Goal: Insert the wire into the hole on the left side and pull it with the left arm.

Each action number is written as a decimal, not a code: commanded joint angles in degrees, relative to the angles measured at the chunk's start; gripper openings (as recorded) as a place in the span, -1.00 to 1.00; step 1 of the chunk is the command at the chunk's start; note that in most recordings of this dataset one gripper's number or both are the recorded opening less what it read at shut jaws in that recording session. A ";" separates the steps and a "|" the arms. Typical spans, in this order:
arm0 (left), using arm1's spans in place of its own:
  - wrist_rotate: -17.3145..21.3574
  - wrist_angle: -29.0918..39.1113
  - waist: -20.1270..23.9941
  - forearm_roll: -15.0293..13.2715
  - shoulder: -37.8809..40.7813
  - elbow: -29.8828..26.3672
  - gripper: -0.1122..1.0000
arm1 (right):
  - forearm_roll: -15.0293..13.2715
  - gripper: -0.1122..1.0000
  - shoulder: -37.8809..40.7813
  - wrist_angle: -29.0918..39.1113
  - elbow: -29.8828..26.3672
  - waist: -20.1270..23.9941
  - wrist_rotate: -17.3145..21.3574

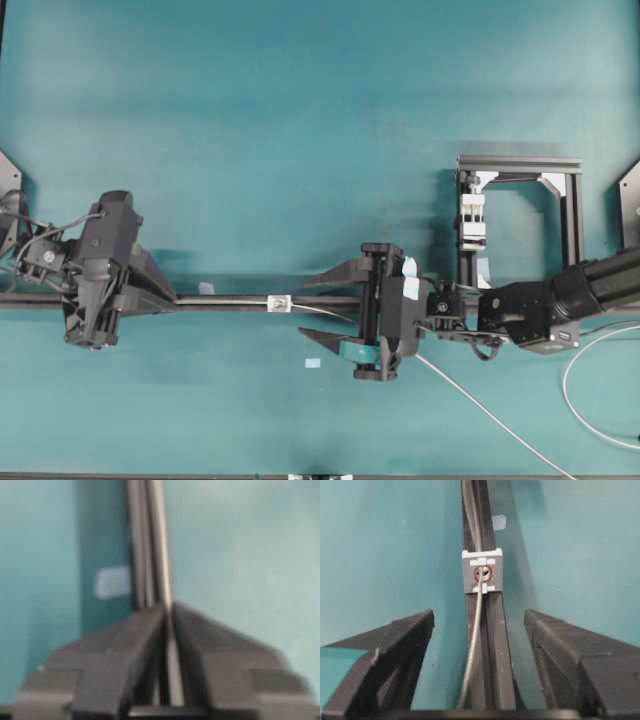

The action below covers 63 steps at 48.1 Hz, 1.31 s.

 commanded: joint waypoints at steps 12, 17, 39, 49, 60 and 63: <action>-0.18 0.00 0.97 0.18 -2.11 0.00 -0.77 | -0.09 0.68 -1.76 -0.18 -0.79 -0.09 -0.35; 0.00 0.09 1.41 0.26 -3.25 0.09 -0.56 | -0.09 0.68 -2.64 -0.26 -0.35 -0.09 -0.62; 2.20 1.76 6.15 0.79 -11.78 2.55 0.77 | -0.09 0.68 -9.58 -0.26 3.25 -0.79 -4.57; 3.08 1.85 7.82 0.79 -14.59 3.96 0.77 | -0.09 0.68 -10.11 -0.26 4.22 -2.20 -4.66; 3.96 1.76 8.96 0.79 -15.82 4.83 0.77 | -0.09 0.68 -10.81 -0.18 5.36 -3.25 -4.66; 4.75 1.58 8.96 0.79 -15.82 4.83 0.77 | -0.09 0.68 -11.07 -0.18 5.71 -3.43 -4.66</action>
